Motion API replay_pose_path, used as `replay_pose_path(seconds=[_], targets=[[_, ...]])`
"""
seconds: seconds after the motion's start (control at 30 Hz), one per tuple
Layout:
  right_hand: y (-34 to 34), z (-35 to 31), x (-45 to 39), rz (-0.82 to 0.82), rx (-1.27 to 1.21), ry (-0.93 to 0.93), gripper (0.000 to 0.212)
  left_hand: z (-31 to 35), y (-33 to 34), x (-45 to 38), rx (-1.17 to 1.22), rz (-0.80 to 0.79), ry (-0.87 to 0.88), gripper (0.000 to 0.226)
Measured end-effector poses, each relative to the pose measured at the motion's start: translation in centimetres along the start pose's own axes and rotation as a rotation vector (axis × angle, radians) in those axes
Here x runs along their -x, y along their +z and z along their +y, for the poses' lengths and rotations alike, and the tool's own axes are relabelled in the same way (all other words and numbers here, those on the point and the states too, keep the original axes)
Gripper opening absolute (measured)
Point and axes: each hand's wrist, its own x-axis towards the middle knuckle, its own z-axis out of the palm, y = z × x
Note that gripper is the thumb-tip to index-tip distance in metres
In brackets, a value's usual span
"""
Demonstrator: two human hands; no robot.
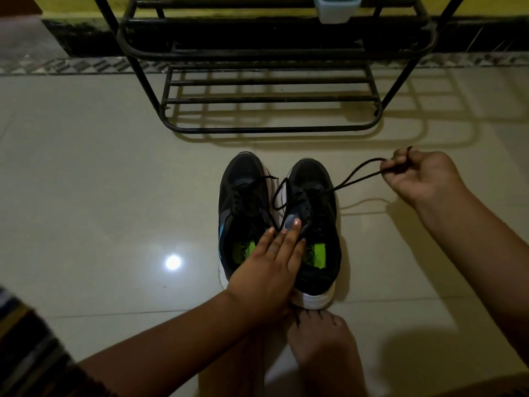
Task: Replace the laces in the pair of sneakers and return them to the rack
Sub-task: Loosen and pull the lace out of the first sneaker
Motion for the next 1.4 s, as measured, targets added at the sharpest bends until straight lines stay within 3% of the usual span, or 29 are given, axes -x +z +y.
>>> replay_pose_path(seconds=[0.17, 0.27, 0.37, 0.47, 0.57, 0.67, 0.83, 1.03, 1.17, 1.23, 1.3, 1.4], targets=[[-0.2, -1.2, -0.5, -0.01, 0.213, -0.104, 0.027, 0.0, -0.1, 0.0, -0.002, -0.005, 0.006, 0.082], [-0.5, 0.8, -0.1, 0.004, 0.696, -0.176, 0.019, 0.0, -0.2, 0.0, -0.016, -0.024, 0.009, 0.083], [-0.8, 4.3, 1.2, -0.206, 1.211, -0.37, 0.008, 0.0, -0.3, 0.0, -0.018, -0.03, 0.007, 0.081], [-1.2, 6.9, 2.1, -0.413, 1.611, -0.529, 0.019, 0.1, -0.3, 0.0, -0.016, -0.034, -0.003, 0.081], [-1.4, 8.2, 2.3, -0.436, 1.871, -0.615, 0.03, 0.2, -0.3, 0.0, -0.023, -0.031, -0.004, 0.083], [-1.4, 8.6, 2.3, -0.441, 1.941, -0.683, 0.024, 0.2, -0.4, 0.0, -0.021, -0.032, -0.007, 0.083], [-1.2, 8.7, 2.2, -0.432, 1.761, -0.694, 0.003, 0.0, -0.4, 0.1, -0.026, 0.018, -0.004, 0.084], [-1.7, 7.2, 2.1, -0.296, 1.218, -0.475, 0.016, 0.1, -0.5, 0.1, -0.024, -0.026, -0.01, 0.082], [-2.3, 5.0, 1.0, -0.144, 1.107, -0.393, 0.022, 0.1, -0.2, 0.1, -0.028, -0.013, -0.008, 0.085], [-2.8, 4.1, 0.4, -0.101, 1.185, -0.39, 0.015, 0.0, -0.3, 0.0, -0.021, -0.022, -0.008, 0.082], [-3.5, 3.9, 0.1, -0.102, 1.492, -0.441, 0.009, 0.1, -0.3, 0.0, -0.03, -0.027, -0.005, 0.083], [-3.8, 4.6, 1.1, -0.111, 2.019, -0.645, 0.029, 0.0, -0.1, 0.0, -0.032, -0.015, -0.001, 0.082]])
